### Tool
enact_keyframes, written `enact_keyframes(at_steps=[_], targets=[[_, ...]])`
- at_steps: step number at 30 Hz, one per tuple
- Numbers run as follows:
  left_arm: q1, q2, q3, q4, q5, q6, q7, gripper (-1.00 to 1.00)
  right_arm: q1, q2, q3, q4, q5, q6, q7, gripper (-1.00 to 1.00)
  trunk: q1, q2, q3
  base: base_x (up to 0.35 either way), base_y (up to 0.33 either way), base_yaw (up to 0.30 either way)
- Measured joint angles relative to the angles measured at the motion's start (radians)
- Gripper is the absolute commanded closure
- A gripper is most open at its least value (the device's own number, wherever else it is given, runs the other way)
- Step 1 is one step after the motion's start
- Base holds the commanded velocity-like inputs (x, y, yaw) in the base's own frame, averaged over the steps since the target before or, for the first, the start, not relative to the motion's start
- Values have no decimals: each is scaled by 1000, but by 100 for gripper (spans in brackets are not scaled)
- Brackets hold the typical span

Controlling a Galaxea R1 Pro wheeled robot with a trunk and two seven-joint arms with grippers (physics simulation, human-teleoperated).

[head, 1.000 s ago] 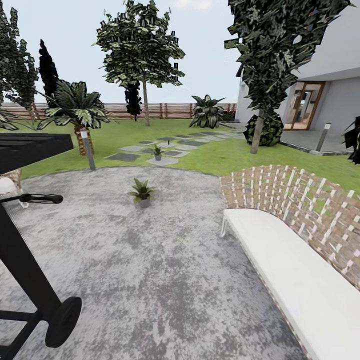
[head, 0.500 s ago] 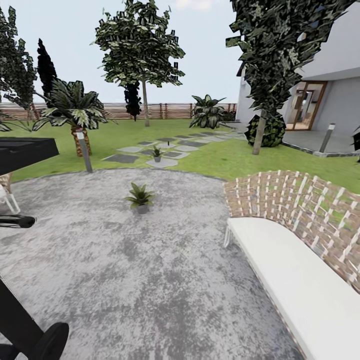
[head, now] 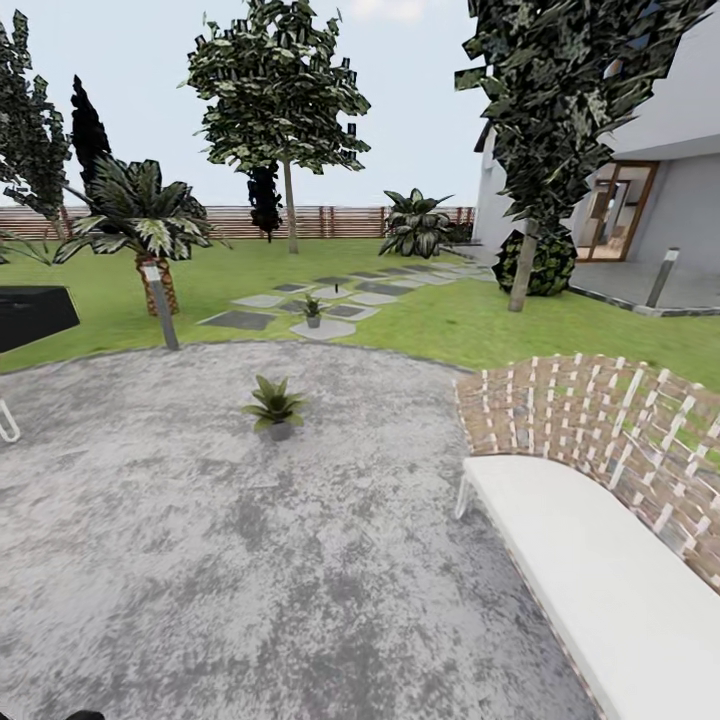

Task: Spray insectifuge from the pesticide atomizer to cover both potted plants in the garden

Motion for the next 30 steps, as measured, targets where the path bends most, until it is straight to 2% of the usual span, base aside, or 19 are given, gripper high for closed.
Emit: enact_keyframes(at_steps=[30], targets=[[0, 0, 1, 0, 0, 0, 0, -100, 0, 0, 0, 1, 1, 0, 0, -100, 0, 0, 0, 339, 0, 0]])
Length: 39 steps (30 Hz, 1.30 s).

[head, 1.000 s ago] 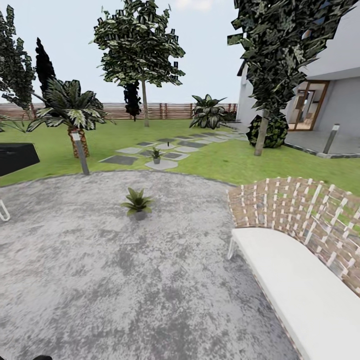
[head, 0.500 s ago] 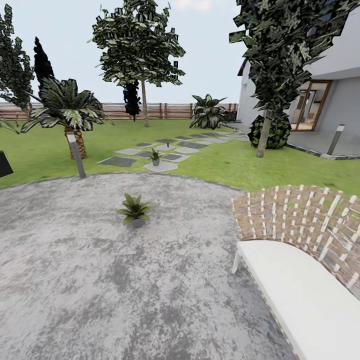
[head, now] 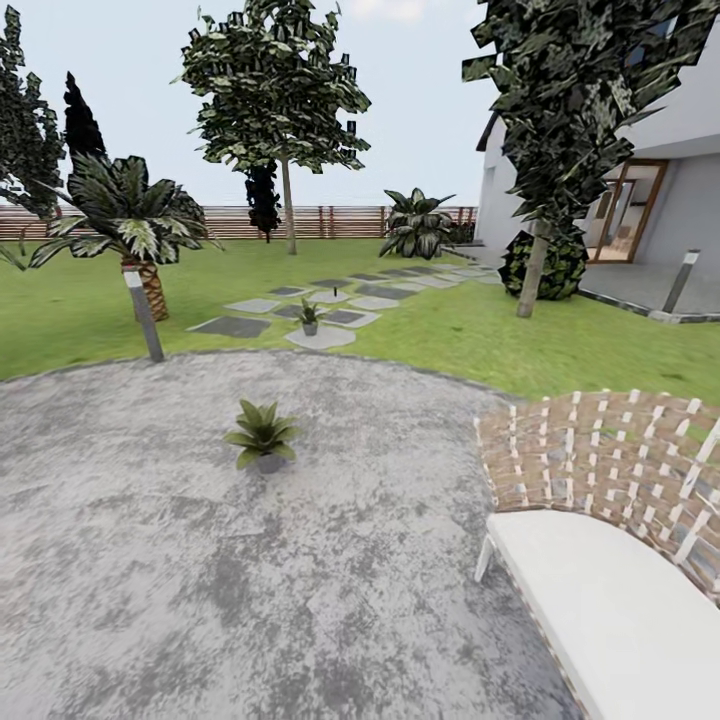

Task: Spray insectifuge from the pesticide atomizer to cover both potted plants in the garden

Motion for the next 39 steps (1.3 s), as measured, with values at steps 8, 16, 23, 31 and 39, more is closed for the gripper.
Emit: enact_keyframes(at_steps=[8, 16, 23, 31, 39], targets=[[0, 0, 0, 0, 0, 0, 0, -100, 0, 0, 0, 0, 0, 0, 0, -100, 0, 0, 0, 339, 0, 0], [0, 0, 0, 0, 0, 0, 0, -100, 0, 0, 0, 0, 0, 0, 0, -100, 0, 0, 0, 339, 12, 0], [0, 0, -1, 0, -1, 0, 0, -100, 0, 0, 0, 0, 0, 0, -1, -100, 0, 0, 0, 333, 103, 0], [0, 0, -1, 0, -1, 0, 0, -100, 0, 0, 0, 0, -1, 0, -1, -100, 0, 0, 0, 301, 147, 0], [0, 0, -1, 0, -1, 0, 0, -100, 0, 0, 0, 0, -1, 0, -1, -100, 0, 0, 0, 294, 106, 0]])
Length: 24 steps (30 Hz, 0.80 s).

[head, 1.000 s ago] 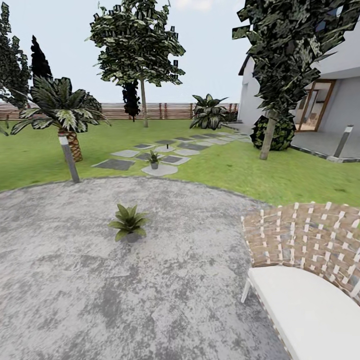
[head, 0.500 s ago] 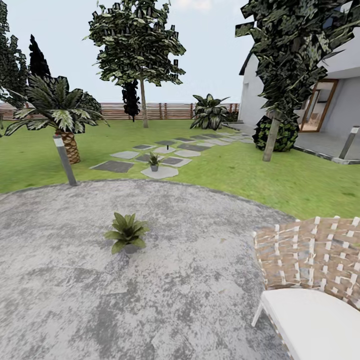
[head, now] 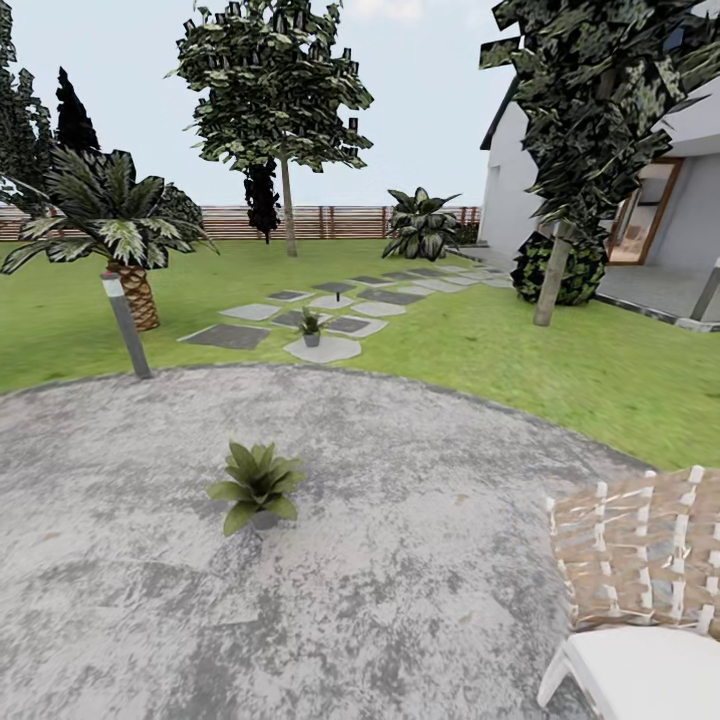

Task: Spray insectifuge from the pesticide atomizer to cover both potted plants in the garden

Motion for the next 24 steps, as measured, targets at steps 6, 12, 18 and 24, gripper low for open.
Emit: enact_keyframes(at_steps=[6, 12, 18, 24], targets=[[0, 0, 0, 0, 0, 0, 0, -100, 0, 0, 0, 0, 0, 0, 0, -100, 0, 0, 0, 305, 64, 0], [0, 0, 0, 0, 0, 0, 0, -100, 0, 0, 0, -1, 0, 0, 0, -100, 0, 0, 0, 334, 6, 0], [0, 0, 0, 0, 0, 0, 0, -100, 0, 0, 0, 0, 0, 0, 0, -100, 0, 0, 0, 337, 0, -1], [0, 0, 0, 0, 1, 0, 0, -100, 0, 0, 0, 0, 0, 0, 0, -100, 0, 0, 0, 337, 0, -104]])
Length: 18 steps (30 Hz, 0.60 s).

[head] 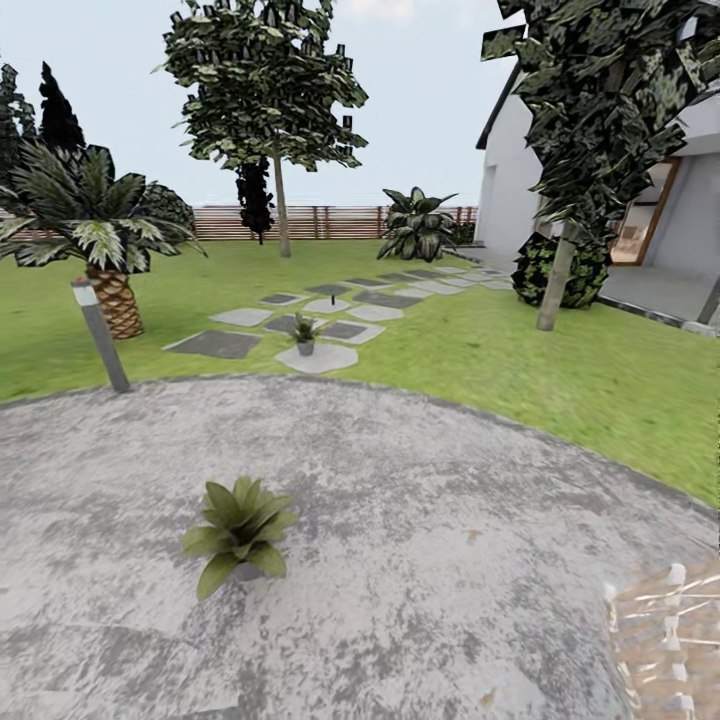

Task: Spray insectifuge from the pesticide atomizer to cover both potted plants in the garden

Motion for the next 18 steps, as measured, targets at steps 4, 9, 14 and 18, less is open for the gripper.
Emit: enact_keyframes(at_steps=[4, 9, 14, 18], targets=[[0, 0, 0, 0, 1, 0, 0, -100, 0, 0, 0, 0, 0, 0, 0, -100, 0, 0, 0, 337, 0, -132], [0, 0, 0, 0, 0, 0, 0, -100, 0, 0, 0, 0, 0, 0, 0, -100, 0, 0, 0, 337, 0, -26], [0, 0, 0, 0, 1, 0, 0, -100, 0, 0, 0, 0, 0, 0, 0, -100, 0, 0, 0, 337, 0, -1], [0, 0, 0, 0, 1, 0, 0, -100, 0, 0, 0, 0, 0, 0, 0, -100, 0, 0, 0, 337, 0, 0]])
